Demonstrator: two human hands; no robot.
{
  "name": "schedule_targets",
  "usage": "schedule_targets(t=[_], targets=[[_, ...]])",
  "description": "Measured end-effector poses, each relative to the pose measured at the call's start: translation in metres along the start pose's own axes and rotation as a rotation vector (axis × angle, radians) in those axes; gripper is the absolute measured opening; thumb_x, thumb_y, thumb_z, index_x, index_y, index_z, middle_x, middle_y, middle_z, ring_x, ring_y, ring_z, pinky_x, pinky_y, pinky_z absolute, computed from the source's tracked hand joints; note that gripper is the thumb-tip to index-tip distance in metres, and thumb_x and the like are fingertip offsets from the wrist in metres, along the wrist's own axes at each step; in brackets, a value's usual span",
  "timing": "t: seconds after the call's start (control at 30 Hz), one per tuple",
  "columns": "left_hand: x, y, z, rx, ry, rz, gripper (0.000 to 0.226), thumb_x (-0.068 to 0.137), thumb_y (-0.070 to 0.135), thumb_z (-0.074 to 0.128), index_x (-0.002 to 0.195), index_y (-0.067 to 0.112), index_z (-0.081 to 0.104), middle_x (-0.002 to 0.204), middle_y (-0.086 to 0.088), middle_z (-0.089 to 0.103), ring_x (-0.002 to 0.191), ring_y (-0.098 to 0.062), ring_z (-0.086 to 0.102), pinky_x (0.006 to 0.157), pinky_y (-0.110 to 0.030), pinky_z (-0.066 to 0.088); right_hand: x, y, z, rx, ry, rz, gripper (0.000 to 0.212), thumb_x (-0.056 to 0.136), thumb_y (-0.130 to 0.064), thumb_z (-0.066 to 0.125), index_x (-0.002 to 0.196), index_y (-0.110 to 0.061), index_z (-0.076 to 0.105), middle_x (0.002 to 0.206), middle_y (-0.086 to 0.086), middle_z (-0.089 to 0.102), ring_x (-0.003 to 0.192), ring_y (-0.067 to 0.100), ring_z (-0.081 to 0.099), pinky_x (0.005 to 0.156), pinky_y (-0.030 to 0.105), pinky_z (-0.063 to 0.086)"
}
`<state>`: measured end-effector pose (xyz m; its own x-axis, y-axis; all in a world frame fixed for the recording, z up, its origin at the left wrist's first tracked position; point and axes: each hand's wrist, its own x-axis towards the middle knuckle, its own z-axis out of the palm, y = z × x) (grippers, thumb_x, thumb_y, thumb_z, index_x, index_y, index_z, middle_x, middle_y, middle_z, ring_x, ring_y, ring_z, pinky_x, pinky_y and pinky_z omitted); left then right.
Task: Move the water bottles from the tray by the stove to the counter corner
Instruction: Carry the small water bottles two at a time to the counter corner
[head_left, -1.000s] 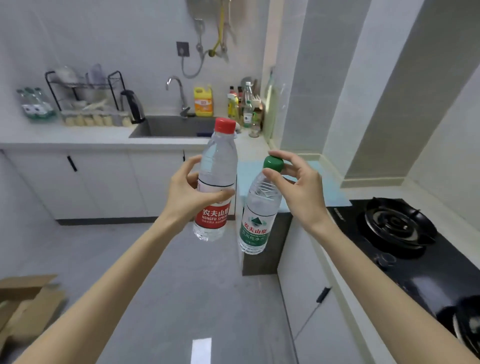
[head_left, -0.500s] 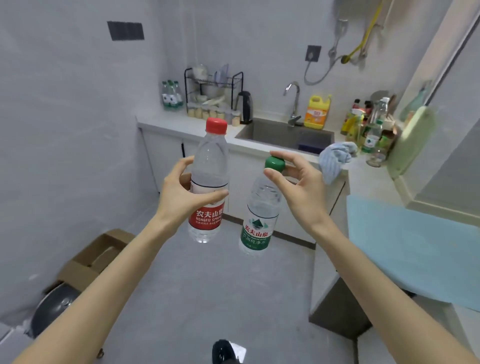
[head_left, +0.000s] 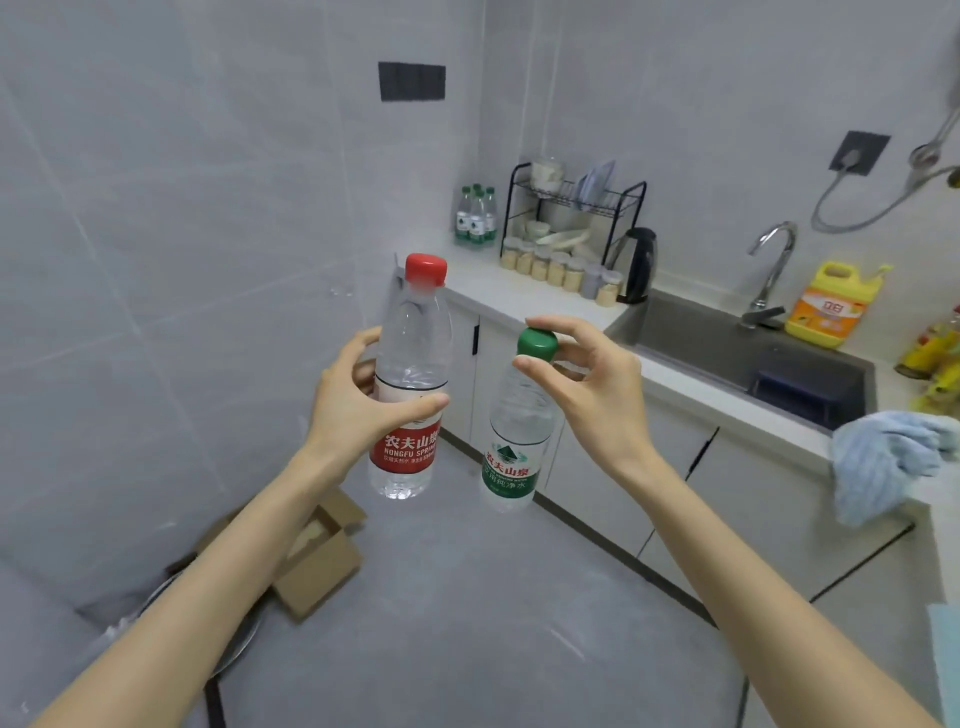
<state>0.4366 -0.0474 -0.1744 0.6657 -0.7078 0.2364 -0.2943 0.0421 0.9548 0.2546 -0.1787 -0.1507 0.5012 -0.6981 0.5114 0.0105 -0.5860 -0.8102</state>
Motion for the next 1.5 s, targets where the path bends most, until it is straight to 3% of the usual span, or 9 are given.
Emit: schedule_targets(t=[0.13, 0.33, 0.67, 0.83, 1.0, 1.13, 1.2, 1.33, 1.5], targets=[[0.057, -0.019, -0.003, 0.011, 0.031, -0.003, 0.071, 0.056, 0.015, 0.090, 0.105, 0.047, 0.050, 0.078, 0.028, 0.070, 0.078, 0.008, 0.067, 0.064, -0.010, 0.052, 0.059, 0.029, 0.026, 0.015, -0.032, 0.003, 0.031, 0.079, -0.020, 0.079, 0.108, -0.027, 0.069, 0.098, -0.010, 0.072, 0.093, 0.008, 0.070, 0.087, 0.039, 0.057], [0.161, -0.058, -0.002, 0.008, 0.037, -0.012, 0.072, 0.058, 0.013, 0.089, 0.110, 0.042, 0.049, 0.080, 0.023, 0.069, 0.075, 0.010, 0.067, 0.060, -0.006, 0.050, 0.146, 0.082, 0.069, 0.016, -0.049, 0.009, 0.031, 0.079, -0.020, 0.079, 0.109, -0.025, 0.070, 0.097, -0.008, 0.073, 0.089, 0.005, 0.069, 0.082, 0.026, 0.058], [0.357, -0.108, 0.014, -0.001, -0.056, -0.044, 0.075, 0.057, 0.014, 0.091, 0.113, 0.040, 0.049, 0.096, 0.013, 0.070, 0.081, 0.002, 0.069, 0.070, -0.015, 0.051, 0.308, 0.175, 0.123, -0.054, -0.028, 0.057, 0.031, 0.079, -0.020, 0.080, 0.108, -0.025, 0.069, 0.099, -0.005, 0.074, 0.090, 0.011, 0.070, 0.086, 0.037, 0.057], [0.435, -0.126, 0.028, -0.037, -0.066, -0.068, 0.064, 0.062, 0.009, 0.088, 0.093, 0.045, 0.046, 0.092, 0.017, 0.066, 0.080, 0.003, 0.065, 0.067, -0.013, 0.049, 0.375, 0.217, 0.135, -0.108, 0.008, 0.088, 0.031, 0.078, -0.017, 0.080, 0.106, -0.023, 0.068, 0.096, -0.005, 0.073, 0.087, 0.005, 0.069, 0.082, 0.028, 0.057], [0.516, -0.158, 0.046, -0.054, -0.077, -0.109, 0.068, 0.061, 0.009, 0.089, 0.102, 0.042, 0.046, 0.098, 0.010, 0.067, 0.087, -0.006, 0.067, 0.075, -0.024, 0.054, 0.438, 0.271, 0.148, -0.144, 0.028, 0.124, 0.030, 0.077, -0.017, 0.081, 0.103, -0.025, 0.068, 0.089, -0.013, 0.071, 0.081, -0.004, 0.067, 0.074, 0.017, 0.055], [0.583, -0.192, 0.067, -0.061, -0.079, -0.141, 0.080, 0.057, 0.012, 0.091, 0.123, 0.024, 0.048, 0.109, 0.000, 0.069, 0.096, -0.017, 0.068, 0.085, -0.036, 0.056, 0.491, 0.321, 0.155, -0.163, 0.047, 0.143, 0.031, 0.076, -0.020, 0.081, 0.104, -0.026, 0.069, 0.092, -0.013, 0.072, 0.084, 0.000, 0.069, 0.077, 0.025, 0.057], [0.618, -0.208, 0.079, -0.059, -0.086, -0.146, 0.085, 0.057, 0.010, 0.090, 0.130, 0.021, 0.046, 0.108, 0.001, 0.069, 0.096, -0.015, 0.068, 0.084, -0.034, 0.056, 0.521, 0.346, 0.160, -0.173, 0.036, 0.147, 0.031, 0.076, -0.021, 0.081, 0.104, -0.026, 0.069, 0.091, -0.014, 0.072, 0.084, 0.002, 0.069, 0.077, 0.026, 0.057], [0.687, -0.234, 0.106, -0.064, -0.099, -0.175, 0.088, 0.058, 0.009, 0.090, 0.132, 0.020, 0.044, 0.109, 0.003, 0.067, 0.095, -0.011, 0.067, 0.080, -0.028, 0.055, 0.586, 0.392, 0.172, -0.208, 0.018, 0.137, 0.032, 0.076, -0.021, 0.082, 0.105, -0.022, 0.070, 0.093, -0.014, 0.071, 0.087, 0.003, 0.068, 0.079, 0.020, 0.055], [0.761, -0.270, 0.135, -0.062, -0.109, -0.218, 0.082, 0.056, 0.009, 0.091, 0.124, 0.023, 0.047, 0.107, 0.003, 0.067, 0.094, -0.014, 0.068, 0.084, -0.035, 0.056, 0.660, 0.449, 0.190, -0.301, -0.037, 0.162, 0.033, 0.075, -0.027, 0.082, 0.106, -0.025, 0.070, 0.097, -0.011, 0.074, 0.091, 0.004, 0.069, 0.083, 0.033, 0.057]])
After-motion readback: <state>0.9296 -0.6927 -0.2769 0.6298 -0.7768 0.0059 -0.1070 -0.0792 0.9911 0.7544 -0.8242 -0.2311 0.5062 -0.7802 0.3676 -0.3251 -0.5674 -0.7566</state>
